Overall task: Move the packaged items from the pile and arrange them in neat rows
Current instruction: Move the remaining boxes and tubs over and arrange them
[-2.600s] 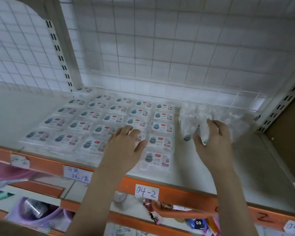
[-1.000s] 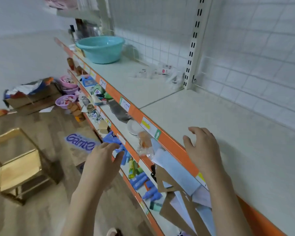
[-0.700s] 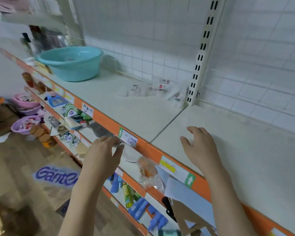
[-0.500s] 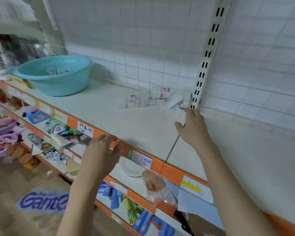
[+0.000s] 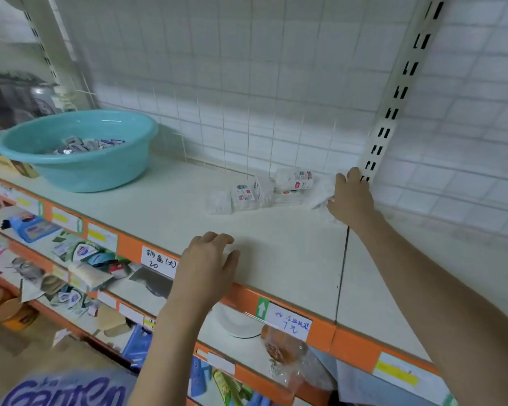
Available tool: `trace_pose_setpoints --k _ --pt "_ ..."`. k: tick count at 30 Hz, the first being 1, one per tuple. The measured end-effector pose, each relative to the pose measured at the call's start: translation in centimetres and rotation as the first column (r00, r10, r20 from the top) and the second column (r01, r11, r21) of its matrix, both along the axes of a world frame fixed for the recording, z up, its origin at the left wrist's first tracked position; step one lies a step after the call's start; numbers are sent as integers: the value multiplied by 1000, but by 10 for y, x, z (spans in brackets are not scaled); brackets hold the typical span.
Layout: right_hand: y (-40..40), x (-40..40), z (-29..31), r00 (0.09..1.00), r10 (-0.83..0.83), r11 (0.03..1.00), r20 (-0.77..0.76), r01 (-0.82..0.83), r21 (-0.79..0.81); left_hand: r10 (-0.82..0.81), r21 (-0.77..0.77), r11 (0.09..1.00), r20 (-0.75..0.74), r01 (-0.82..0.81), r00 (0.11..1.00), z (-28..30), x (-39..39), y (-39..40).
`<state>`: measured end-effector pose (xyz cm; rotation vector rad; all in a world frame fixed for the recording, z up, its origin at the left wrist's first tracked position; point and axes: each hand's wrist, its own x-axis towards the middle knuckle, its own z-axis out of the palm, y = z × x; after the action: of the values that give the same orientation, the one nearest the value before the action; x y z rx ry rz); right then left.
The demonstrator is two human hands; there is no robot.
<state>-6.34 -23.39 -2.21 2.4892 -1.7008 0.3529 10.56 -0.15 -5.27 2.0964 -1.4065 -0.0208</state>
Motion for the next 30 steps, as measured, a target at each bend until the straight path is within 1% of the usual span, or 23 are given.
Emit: trace_pose_setpoints --k 2,5,7,9,11,16,20,22,24,26,30 --pt "-2 1 -1 1000 -4 1000 17 4 -28 -46 -9 999 20 46 999 2 2 -12" --pt "-3 -1 -2 997 1 1000 78 0 -9 -122 -21 992 58 123 991 8 0 -34" --pt "0 -5 -2 989 11 1000 148 -14 19 -182 -14 983 80 183 980 13 -2 -55" --pt "10 -11 -3 972 37 999 231 -40 12 -228 1 973 102 229 968 18 -4 -79" --pt "23 -18 -4 963 49 999 266 -53 8 -255 26 967 127 254 959 24 -5 -107" --pt "46 -41 -13 964 -33 999 264 24 36 -263 166 959 233 229 936 39 -6 -180" --pt "59 -60 -24 968 -45 994 246 18 112 -302 285 934 299 217 905 35 -6 -217" --pt "64 -68 -27 967 -47 993 251 18 117 -290 322 930 342 178 894 32 -7 -225" --pt "67 -76 -31 958 -39 993 285 7 115 -253 299 943 364 145 896 32 -9 -225" --pt "71 -85 -33 942 -20 996 335 -11 91 -222 241 960 343 142 913 36 -14 -217" --pt "84 -107 -33 872 81 996 483 -60 -59 -241 66 970 149 234 959 44 -41 -181"
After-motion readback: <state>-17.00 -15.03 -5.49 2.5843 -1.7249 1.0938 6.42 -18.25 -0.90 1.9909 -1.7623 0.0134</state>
